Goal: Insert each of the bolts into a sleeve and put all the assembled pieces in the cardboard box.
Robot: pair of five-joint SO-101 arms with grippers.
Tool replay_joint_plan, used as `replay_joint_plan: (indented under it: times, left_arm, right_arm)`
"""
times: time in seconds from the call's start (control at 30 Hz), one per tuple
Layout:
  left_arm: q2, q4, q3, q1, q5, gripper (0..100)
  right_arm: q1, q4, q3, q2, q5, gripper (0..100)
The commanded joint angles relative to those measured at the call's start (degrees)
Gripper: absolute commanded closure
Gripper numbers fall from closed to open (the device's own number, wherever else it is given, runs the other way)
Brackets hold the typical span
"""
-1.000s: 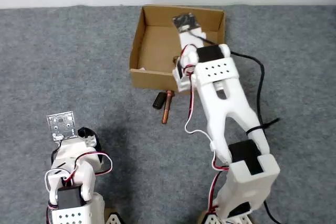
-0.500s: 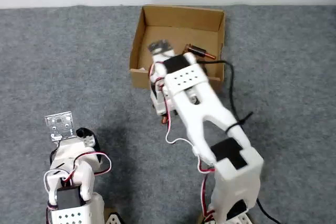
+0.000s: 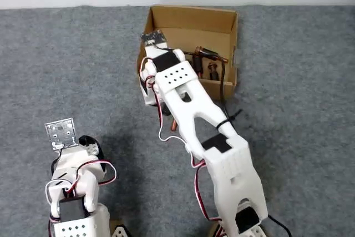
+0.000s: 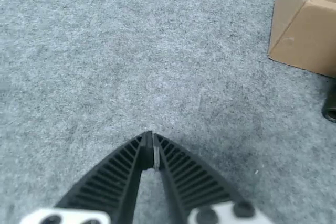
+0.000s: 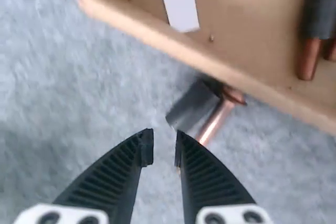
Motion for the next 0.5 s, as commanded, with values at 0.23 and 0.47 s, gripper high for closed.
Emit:
replay_joint_plan:
  times: [0.23,0.47]
  left_arm:
    - [-0.09,-1.49,-0.57,-0.35,-0.53,100]
    - [-0.09,-1.49,-0.57,-0.35,-0.53,100]
  right_arm:
    - [0.31,0.57,-5.63,3.74,-4.57,93.9]
    - [0.48,7.52,-8.44,3.38,-8.35,81.0]
